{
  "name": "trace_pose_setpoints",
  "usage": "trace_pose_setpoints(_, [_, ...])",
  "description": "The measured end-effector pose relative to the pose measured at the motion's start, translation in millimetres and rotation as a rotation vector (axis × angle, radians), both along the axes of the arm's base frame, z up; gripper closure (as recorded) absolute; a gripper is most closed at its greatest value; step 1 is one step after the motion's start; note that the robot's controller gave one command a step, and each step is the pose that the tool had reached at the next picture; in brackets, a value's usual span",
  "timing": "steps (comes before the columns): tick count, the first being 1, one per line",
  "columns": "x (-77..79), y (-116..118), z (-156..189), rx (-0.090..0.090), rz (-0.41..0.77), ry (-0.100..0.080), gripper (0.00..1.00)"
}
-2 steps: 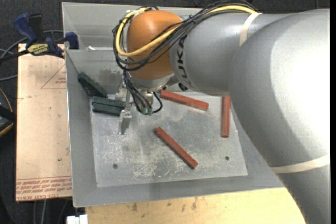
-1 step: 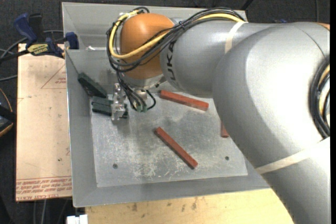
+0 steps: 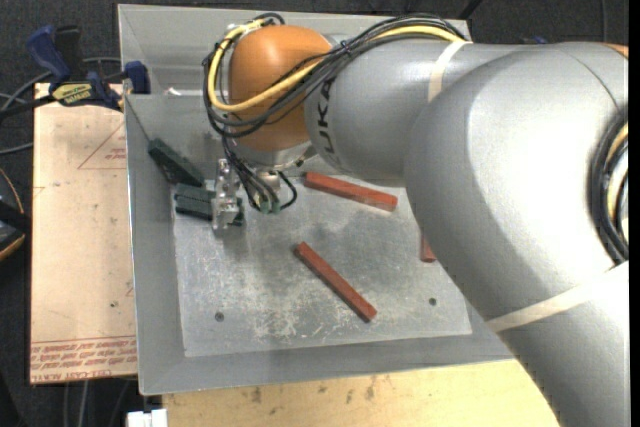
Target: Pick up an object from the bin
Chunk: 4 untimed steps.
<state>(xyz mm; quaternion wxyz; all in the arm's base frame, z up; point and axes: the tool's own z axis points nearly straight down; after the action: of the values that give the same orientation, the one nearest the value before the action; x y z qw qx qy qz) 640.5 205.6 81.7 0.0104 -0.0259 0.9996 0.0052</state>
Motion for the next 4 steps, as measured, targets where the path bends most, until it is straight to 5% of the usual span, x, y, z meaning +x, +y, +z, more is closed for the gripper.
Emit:
trace_pose_setpoints(1, [0.3,-1,44,-0.009,-0.003,0.020,1.00])
trace_pose_setpoints(2, [6.2,22,70,-0.009,0.036,0.017,0.00])
trace_pose_setpoints(3, [6.3,22,70,-0.009,0.036,0.017,0.00])
trace_pose_setpoints(4, [-2.9,-7,0,0.004,-0.127,0.006,1.00])
